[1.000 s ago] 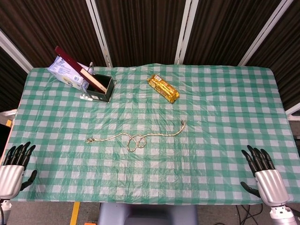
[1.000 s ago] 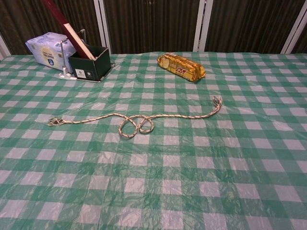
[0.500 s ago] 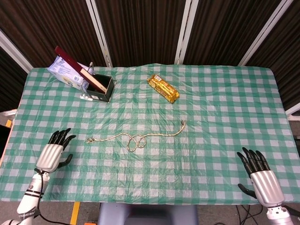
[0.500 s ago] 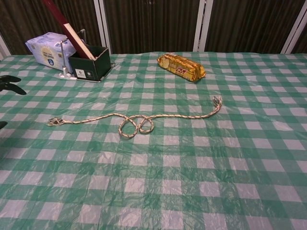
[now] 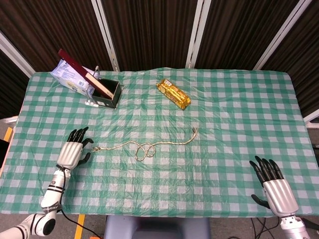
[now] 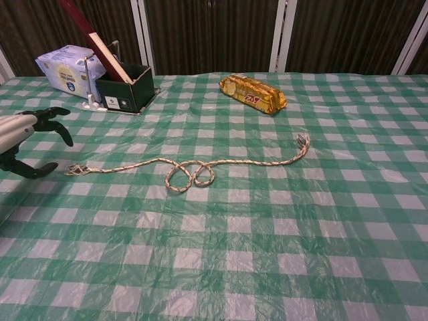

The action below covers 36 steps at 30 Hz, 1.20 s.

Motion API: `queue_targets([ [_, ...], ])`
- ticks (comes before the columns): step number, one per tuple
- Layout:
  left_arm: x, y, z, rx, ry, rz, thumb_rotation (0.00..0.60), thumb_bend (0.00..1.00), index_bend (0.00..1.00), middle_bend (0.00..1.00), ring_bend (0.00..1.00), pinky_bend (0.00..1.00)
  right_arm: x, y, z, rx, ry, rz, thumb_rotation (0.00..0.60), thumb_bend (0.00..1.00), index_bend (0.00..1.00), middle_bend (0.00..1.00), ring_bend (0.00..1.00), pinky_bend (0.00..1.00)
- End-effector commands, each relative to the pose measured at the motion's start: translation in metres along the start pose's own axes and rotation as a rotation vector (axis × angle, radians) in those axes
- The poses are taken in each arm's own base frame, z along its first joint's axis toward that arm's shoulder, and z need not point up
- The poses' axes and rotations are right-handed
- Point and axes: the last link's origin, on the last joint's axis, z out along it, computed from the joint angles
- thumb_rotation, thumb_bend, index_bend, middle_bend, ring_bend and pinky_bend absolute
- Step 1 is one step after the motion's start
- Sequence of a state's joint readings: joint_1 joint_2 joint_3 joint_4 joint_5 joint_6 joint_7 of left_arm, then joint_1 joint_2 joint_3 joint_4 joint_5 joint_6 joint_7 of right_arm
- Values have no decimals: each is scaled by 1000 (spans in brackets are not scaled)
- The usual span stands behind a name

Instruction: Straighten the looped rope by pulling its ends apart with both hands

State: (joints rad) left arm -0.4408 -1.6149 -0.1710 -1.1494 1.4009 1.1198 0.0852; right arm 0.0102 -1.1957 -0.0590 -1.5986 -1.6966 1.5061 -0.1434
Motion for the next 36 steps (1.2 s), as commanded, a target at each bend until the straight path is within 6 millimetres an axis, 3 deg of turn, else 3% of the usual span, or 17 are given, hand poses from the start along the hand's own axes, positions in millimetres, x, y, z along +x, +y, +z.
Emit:
queue_targets([
  [1, -8, 7, 11, 8, -10, -4, 600, 414, 375, 0, 0, 49, 0, 0, 1, -1, -2, 1, 600, 215, 0, 0, 0, 0],
  [16, -24, 25, 21, -11, -23, -18, 600, 404, 429, 14, 0, 49, -1, 1, 3, -9, -6, -3, 600, 215, 0, 0, 0, 0],
  [36, -36, 20, 28, 15, -45, 5, 600, 400, 516, 34, 0, 53, 1, 2, 2, -13, -1, 0, 600, 215, 0, 0, 0, 0],
])
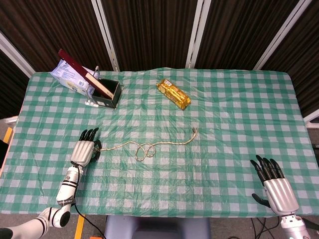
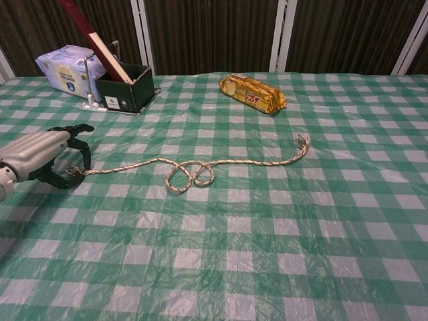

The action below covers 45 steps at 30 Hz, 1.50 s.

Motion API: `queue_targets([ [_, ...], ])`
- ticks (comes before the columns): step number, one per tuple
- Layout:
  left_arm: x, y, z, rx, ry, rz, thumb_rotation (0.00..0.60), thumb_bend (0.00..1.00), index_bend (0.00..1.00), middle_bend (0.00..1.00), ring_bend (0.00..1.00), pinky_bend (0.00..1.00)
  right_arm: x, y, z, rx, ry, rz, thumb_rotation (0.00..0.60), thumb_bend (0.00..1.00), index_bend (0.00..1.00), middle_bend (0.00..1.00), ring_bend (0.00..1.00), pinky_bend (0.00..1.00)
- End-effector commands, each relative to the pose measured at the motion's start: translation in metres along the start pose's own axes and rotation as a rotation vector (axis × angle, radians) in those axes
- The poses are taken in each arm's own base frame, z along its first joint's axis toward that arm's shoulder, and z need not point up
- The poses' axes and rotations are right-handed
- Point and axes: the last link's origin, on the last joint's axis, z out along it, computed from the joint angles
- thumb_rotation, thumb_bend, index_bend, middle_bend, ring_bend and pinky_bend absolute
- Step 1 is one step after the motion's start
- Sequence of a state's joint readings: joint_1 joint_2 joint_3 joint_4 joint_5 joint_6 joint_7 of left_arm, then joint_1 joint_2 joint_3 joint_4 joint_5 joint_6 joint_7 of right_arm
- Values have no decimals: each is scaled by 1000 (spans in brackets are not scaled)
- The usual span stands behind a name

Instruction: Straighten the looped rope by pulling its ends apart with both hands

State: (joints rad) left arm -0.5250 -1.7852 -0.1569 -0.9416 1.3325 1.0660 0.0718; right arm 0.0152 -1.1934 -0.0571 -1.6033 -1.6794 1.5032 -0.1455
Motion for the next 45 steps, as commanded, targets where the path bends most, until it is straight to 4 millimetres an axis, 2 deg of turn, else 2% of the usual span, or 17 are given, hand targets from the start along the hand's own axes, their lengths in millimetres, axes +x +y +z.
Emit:
queue_targets([
  [1, 0, 0, 1, 0, 0, 3, 600, 400, 517, 34, 0, 53, 0, 0, 0, 0, 0, 0, 600, 214, 0, 0, 0, 0],
  [5, -1, -1, 1, -1, -3, 22, 600, 403, 527, 34, 0, 53, 0, 0, 0, -1, 1, 0, 600, 215, 0, 0, 0, 0],
  [15, 2, -4, 1, -16, -1, 73, 600, 410, 625, 39, 0, 55, -1, -1, 0, 5, -6, -4, 600, 215, 0, 0, 0, 0],
  [23, 14, -2, -5, -54, 48, 119, 600, 458, 668, 48, 0, 60, -1, -1, 7, 12, -17, -12, 600, 215, 0, 0, 0, 0],
  [26, 16, 0, -11, -72, 34, 98, 600, 457, 670, 48, 0, 62, -2, -8, 23, 73, -26, -35, 600, 215, 1, 0, 0, 0],
  [29, 20, -1, -18, -85, 16, 87, 600, 457, 672, 48, 0, 63, 0, -20, 46, 168, -32, -96, 600, 215, 50, 0, 0, 0],
  [32, 24, -1, -24, -90, 22, 82, 600, 459, 673, 48, 0, 64, 2, -35, 78, 264, -28, -155, 600, 215, 128, 0, 0, 0],
  [37, 28, -1, -21, -70, 29, 56, 600, 457, 678, 53, 0, 66, 3, -62, 127, 380, -13, -179, 600, 223, 210, 0, 0, 0],
  [45, 28, -6, -19, -50, 9, 88, 600, 468, 677, 50, 0, 62, -7, -89, 205, 370, -97, -229, 600, 241, 331, 0, 0, 0],
])
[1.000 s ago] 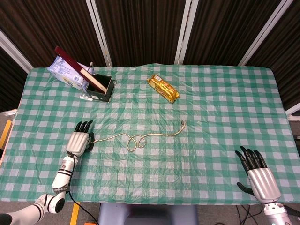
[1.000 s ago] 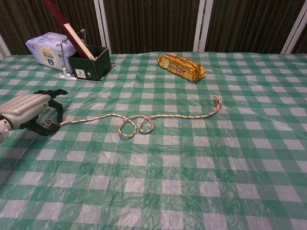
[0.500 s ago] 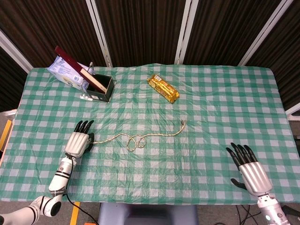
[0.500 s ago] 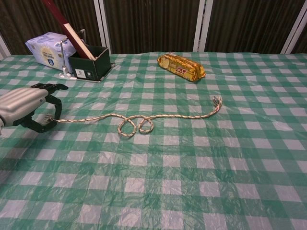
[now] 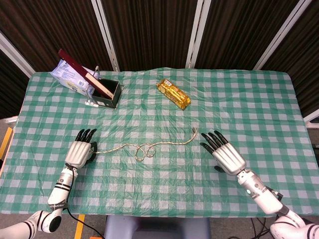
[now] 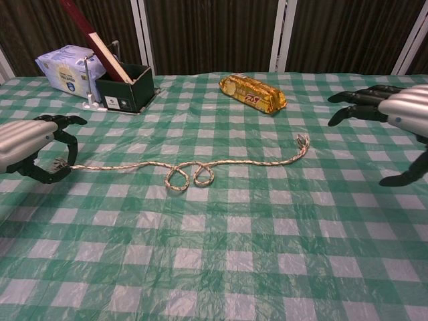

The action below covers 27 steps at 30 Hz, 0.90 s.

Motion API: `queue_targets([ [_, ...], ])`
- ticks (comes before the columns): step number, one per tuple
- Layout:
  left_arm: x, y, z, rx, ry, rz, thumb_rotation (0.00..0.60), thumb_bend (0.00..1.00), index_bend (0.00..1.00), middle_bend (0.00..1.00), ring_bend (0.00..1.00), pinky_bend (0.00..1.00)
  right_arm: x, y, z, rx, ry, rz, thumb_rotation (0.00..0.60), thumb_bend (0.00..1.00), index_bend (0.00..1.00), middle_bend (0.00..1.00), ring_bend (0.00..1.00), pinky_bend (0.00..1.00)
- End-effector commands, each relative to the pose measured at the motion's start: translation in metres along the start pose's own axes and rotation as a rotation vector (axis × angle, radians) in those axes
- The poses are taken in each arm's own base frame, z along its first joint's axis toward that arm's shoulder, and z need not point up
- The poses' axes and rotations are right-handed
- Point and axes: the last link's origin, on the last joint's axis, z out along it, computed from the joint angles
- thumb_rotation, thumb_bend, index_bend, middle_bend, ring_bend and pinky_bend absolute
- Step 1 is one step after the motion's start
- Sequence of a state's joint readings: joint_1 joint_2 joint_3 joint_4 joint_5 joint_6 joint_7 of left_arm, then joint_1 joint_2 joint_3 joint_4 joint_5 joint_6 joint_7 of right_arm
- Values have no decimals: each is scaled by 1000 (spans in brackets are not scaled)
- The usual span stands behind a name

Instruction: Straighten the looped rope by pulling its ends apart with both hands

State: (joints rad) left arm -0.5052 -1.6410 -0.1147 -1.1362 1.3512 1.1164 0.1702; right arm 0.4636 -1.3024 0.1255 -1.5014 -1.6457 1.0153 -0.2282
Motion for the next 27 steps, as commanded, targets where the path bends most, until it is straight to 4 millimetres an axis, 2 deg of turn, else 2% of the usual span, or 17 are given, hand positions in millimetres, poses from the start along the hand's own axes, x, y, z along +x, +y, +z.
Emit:
queue_targets([
  [1, 2, -1, 0, 3, -2, 9, 600, 468, 676, 50, 0, 62, 1, 1, 50, -16, -27, -28, 600, 248, 348, 0, 0, 0],
  [6, 7, -3, -1, 6, 8, 12, 600, 469, 676, 50, 0, 61, -5, 1, 88, -66, -75, -20, 600, 267, 397, 0, 0, 0],
  [10, 9, -5, -1, 16, 5, 15, 600, 469, 675, 50, 0, 58, -10, -5, 107, -67, -106, -40, 600, 322, 449, 0, 0, 0],
  [17, 11, -8, 1, 27, 7, 27, 600, 469, 665, 38, 0, 55, -21, -9, 124, -69, -154, -62, 600, 334, 491, 0, 0, 0],
  [27, 8, -9, 1, 33, -11, 24, 600, 461, 653, 38, 0, 55, -25, -7, 135, -80, -131, -71, 600, 346, 555, 0, 0, 0],
])
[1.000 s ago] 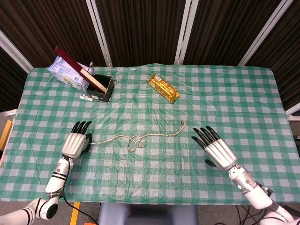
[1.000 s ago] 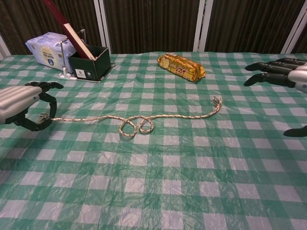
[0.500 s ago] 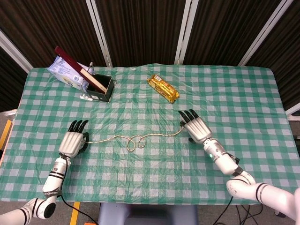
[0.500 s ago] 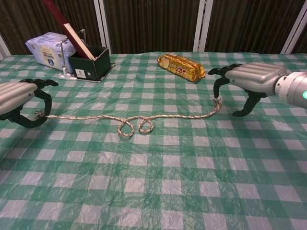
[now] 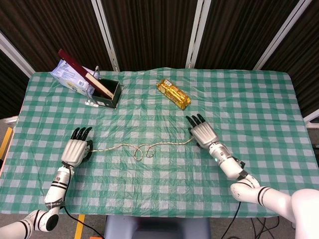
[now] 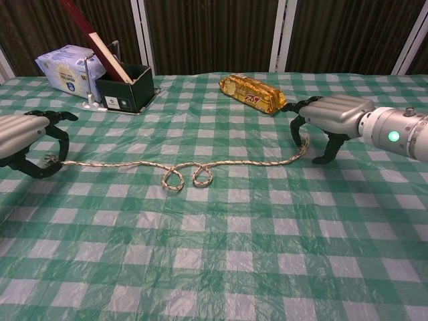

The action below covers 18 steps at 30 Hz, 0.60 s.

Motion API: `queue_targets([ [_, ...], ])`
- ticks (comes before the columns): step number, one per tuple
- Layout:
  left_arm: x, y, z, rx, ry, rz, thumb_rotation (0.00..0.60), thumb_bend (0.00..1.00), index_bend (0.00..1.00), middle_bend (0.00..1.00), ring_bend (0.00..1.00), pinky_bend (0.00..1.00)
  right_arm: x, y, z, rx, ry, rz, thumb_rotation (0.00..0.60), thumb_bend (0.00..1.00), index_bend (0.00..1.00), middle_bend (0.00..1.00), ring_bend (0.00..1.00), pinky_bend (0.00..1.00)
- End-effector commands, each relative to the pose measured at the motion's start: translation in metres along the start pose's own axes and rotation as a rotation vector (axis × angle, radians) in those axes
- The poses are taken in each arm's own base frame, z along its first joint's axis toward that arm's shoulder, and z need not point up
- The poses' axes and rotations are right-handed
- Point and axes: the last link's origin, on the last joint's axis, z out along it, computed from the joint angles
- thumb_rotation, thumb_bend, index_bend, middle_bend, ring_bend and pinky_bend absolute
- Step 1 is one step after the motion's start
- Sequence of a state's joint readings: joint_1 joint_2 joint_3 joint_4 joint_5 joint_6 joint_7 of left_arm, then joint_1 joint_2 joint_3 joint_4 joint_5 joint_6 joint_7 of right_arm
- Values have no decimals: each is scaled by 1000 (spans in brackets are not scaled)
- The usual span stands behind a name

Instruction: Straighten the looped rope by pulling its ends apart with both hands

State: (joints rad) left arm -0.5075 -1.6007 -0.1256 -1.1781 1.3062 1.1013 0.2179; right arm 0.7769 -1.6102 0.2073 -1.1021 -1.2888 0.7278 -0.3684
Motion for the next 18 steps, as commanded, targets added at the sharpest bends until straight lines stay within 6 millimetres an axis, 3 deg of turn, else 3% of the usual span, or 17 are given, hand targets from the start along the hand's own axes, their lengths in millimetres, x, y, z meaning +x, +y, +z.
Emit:
queue_targets([
  [1, -1, 1, 0, -4, -1, 1, 600, 461, 653, 38, 0, 55, 0, -3, 4, 10, 5, -8, 600, 355, 559, 0, 0, 0],
  [18, -3, 1, 3, -8, -17, 20, 600, 448, 645, 37, 0, 55, -4, -12, 19, 16, -19, -63, 600, 436, 587, 0, 0, 0],
])
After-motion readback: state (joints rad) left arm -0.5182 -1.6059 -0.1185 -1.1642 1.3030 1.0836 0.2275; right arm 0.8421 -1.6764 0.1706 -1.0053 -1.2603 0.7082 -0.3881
